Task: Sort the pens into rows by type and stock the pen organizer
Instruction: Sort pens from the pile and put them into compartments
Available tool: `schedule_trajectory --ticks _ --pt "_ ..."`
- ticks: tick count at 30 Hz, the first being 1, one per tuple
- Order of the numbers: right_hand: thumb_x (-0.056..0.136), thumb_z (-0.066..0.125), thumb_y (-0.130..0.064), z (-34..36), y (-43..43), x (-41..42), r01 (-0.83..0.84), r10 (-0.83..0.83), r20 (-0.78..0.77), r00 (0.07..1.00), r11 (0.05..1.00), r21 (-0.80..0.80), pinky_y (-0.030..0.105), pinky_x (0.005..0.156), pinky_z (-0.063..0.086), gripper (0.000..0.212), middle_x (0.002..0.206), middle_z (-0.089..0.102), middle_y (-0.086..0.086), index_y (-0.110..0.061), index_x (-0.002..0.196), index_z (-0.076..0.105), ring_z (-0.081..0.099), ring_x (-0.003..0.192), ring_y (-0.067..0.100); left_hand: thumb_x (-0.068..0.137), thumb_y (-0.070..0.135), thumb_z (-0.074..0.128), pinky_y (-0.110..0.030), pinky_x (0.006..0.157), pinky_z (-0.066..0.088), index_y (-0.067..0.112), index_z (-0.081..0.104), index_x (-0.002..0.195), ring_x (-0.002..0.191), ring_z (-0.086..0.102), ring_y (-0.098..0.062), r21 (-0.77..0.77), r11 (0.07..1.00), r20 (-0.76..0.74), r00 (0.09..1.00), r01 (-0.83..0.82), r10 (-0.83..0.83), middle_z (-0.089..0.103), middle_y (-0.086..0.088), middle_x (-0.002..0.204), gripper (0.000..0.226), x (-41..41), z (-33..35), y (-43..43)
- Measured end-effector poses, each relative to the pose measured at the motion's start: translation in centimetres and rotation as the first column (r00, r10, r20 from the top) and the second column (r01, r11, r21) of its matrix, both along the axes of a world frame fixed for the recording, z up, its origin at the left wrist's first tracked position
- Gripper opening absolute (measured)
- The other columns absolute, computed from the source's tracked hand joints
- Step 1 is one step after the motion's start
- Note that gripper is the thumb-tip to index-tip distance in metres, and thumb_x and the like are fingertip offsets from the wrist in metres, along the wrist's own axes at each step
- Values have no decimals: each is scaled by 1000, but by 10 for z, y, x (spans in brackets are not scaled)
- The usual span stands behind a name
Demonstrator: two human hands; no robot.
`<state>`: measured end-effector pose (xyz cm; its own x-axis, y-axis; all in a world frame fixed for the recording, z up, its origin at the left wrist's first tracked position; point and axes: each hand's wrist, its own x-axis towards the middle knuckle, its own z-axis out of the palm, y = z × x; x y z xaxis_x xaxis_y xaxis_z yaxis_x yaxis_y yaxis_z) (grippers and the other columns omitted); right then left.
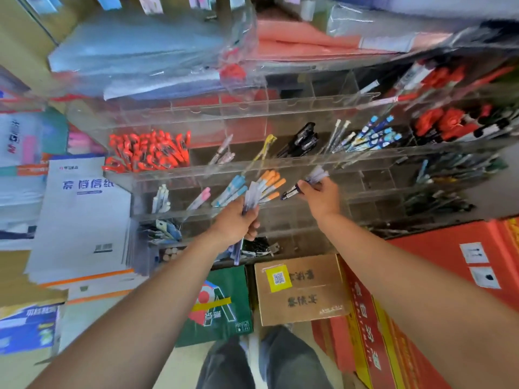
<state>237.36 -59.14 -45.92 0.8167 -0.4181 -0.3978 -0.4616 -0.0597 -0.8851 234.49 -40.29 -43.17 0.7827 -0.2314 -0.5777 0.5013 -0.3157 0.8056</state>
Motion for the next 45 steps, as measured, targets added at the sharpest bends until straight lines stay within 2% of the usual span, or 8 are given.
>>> schedule_trajectory --ticks 6,9,12,16,23,31,36,45 --pt "83 70 -9 -15 -5 0 -111 108 -48 993 992 -64 52 89 52 20 75 62 4 -21 71 60 63 83 26 101 17 43 -23 52 44 17 49 103 56 50 -14 -16 1000 -25 1000 16 -16 51 -3 67 6 -6 -4 -3" --pt "83 71 -10 -13 -7 -2 -125 123 -25 992 985 -120 39 84 50 11 85 62 5 -13 87 61 58 84 20 101 18 43 -24 53 40 13 48 105 56 44 -13 -8 999 -41 998 52 -52 47 -2 67 8 -8 -4 -7" --pt "81 74 -12 -11 -11 -5 -101 102 -2 995 987 -125 32 92 47 39 109 60 9 -5 115 58 57 101 20 101 20 44 -22 52 39 9 47 107 56 42 -12 27 995 -34 995 93 -92 47 -1 68 13 -9 -1 -12" --pt "80 76 -25 2 -15 -16 -13 35 86 996 971 -240 25 81 45 38 108 51 3 -14 110 55 54 94 17 101 20 44 -20 53 41 10 46 99 55 43 -11 54 988 -10 990 142 -141 52 -2 70 10 -8 5 -20" --pt "86 70 -19 34 -7 -41 -439 459 15 888 840 317 20 42 32 26 68 55 2 -3 102 58 46 50 10 102 20 41 -17 56 43 11 54 98 59 47 -10 89 928 28 930 363 -366 55 0 73 16 -5 21 -39" --pt "89 65 -10 41 -17 -41 -444 488 3 873 792 418 21 44 30 22 56 47 3 -16 73 52 39 46 10 101 20 45 -33 75 49 11 61 115 70 53 -16 15 870 -67 869 492 -490 55 -4 79 23 -3 34 -48" --pt "90 63 -9 41 -24 -36 -395 428 6 904 829 397 20 41 31 11 54 45 2 -11 85 54 40 43 9 101 22 45 -27 71 53 26 60 97 68 56 -15 -38 890 -75 887 454 -456 51 -1 76 17 -3 42 -57" --pt "92 62 -11 64 -48 -13 -113 90 104 990 965 235 18 43 39 10 62 55 0 -13 83 57 48 47 5 98 31 50 -30 104 31 20 30 147 133 41 -24 299 881 20 920 367 -391 40 -4 148 54 8 36 -46"
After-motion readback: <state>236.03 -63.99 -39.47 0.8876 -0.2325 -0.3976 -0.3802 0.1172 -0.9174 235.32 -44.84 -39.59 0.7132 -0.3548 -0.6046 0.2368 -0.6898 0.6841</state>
